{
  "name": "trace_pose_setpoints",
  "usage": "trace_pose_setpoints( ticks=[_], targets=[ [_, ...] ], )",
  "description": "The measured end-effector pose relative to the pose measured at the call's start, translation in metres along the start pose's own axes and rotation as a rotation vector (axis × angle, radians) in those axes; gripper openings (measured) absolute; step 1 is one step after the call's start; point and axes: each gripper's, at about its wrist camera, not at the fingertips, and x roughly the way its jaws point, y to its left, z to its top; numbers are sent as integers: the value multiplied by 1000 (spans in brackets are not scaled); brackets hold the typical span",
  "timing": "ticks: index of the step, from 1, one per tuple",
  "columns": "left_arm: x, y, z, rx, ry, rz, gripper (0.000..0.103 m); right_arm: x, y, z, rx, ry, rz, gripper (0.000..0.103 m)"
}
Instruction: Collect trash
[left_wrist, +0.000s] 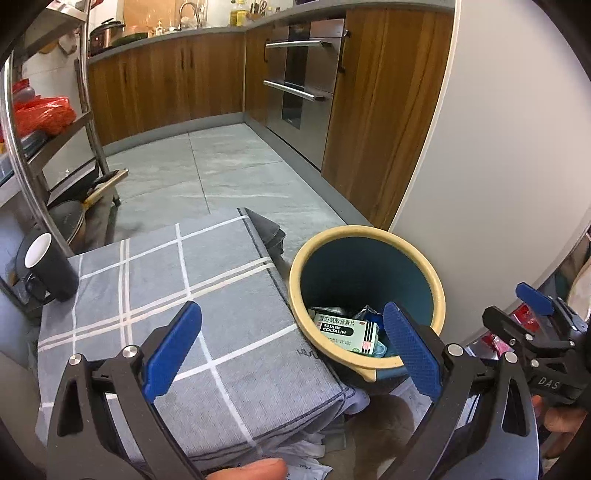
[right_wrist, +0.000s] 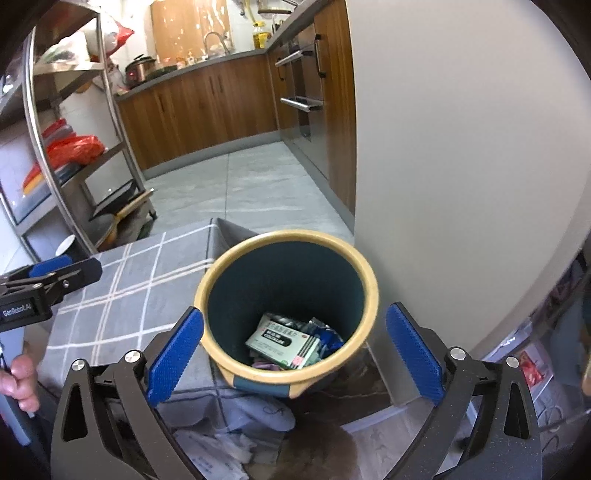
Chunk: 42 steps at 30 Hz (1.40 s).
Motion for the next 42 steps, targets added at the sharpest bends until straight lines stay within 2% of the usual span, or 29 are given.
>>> trace_pose_setpoints(
  ticks=[11,19,42],
  targets=[
    [-16,-19,-18,43,-37,-26,97,-21,-10,-7,38,-75,3,98],
    [-12,-31,-23,68,-21,-37,97,-24,-12,-8,49,-82,23,98],
    [-7,-22,-23,41,-7,-21,97,-20,-10,-8,61,-67,37,98]
  ],
)
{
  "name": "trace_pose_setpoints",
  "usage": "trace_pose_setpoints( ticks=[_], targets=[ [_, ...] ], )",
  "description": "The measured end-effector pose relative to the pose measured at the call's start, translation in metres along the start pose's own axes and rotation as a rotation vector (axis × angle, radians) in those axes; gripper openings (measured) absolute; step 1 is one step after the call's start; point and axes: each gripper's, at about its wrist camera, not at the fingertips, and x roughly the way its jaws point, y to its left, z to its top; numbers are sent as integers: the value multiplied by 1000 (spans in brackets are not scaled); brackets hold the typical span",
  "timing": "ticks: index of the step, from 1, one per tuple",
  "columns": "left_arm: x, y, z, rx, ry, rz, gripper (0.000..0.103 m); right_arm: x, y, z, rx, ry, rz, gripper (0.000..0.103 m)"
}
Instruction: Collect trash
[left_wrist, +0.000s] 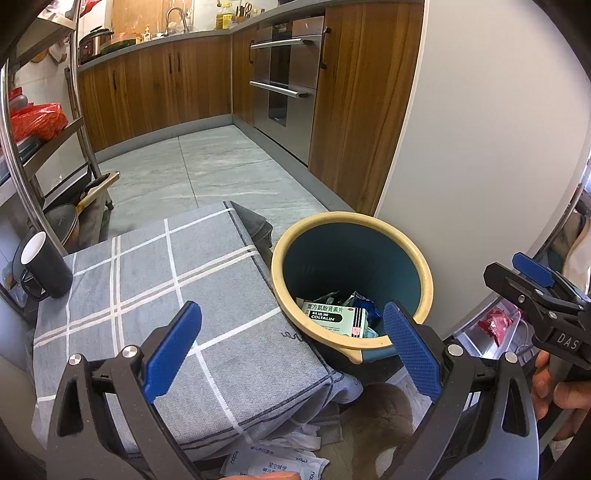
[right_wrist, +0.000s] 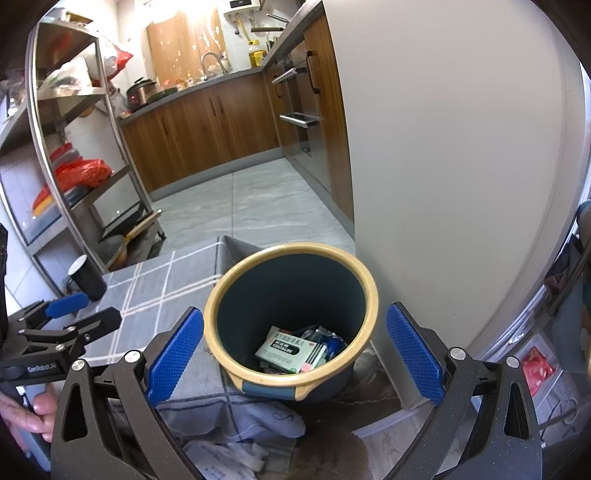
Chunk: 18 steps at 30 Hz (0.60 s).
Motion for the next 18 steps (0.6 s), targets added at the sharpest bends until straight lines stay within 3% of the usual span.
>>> trace_pose_setpoints(
  ticks=[18],
  targets=[
    [1,-1,-1,4,5,-4,97,1,0,0,1,1,-1,98]
  ],
)
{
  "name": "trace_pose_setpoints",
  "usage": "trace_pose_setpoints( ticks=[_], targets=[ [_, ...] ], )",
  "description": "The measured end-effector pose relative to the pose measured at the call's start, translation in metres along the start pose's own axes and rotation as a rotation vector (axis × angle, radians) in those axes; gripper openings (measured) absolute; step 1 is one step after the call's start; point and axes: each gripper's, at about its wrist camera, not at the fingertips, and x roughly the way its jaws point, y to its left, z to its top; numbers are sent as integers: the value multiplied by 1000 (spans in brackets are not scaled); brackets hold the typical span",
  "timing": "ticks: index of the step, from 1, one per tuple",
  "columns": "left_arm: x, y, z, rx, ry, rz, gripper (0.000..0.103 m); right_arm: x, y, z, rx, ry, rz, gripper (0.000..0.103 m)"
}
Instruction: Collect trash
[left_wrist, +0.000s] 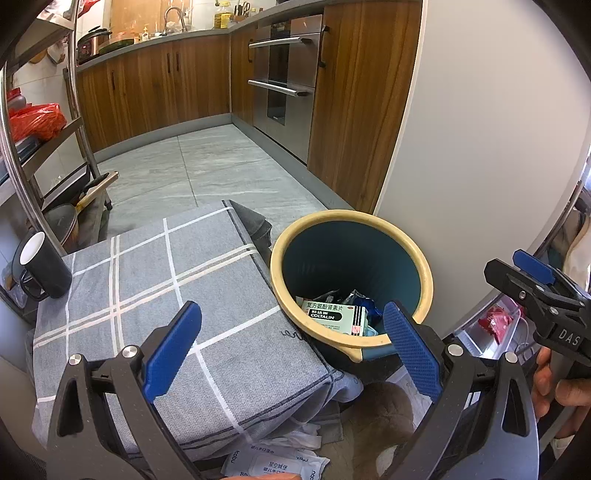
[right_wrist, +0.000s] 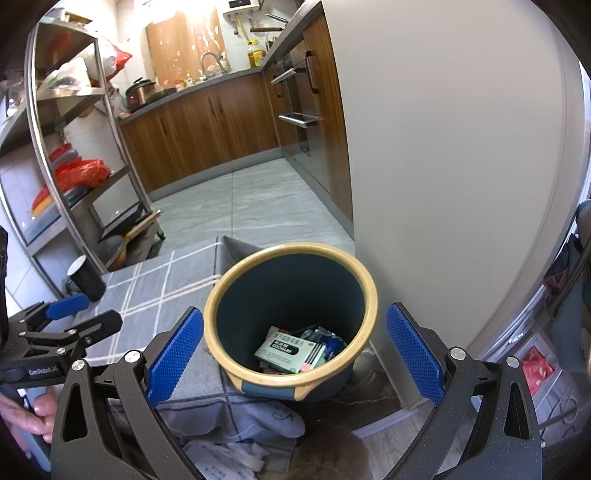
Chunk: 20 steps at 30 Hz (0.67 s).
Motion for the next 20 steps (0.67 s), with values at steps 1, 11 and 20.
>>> trace_pose_setpoints(
  ticks=[1,11,20],
  targets=[
    [0,0,0,1,0,-1,97,0,0,0,1,1,0,98],
    [0,-2,-2,16,-10,-17,97,1,0,0,1,0,1,98],
    [1,1,-3,3,2,-9,97,1,0,0,1,-1,3,98]
  ],
)
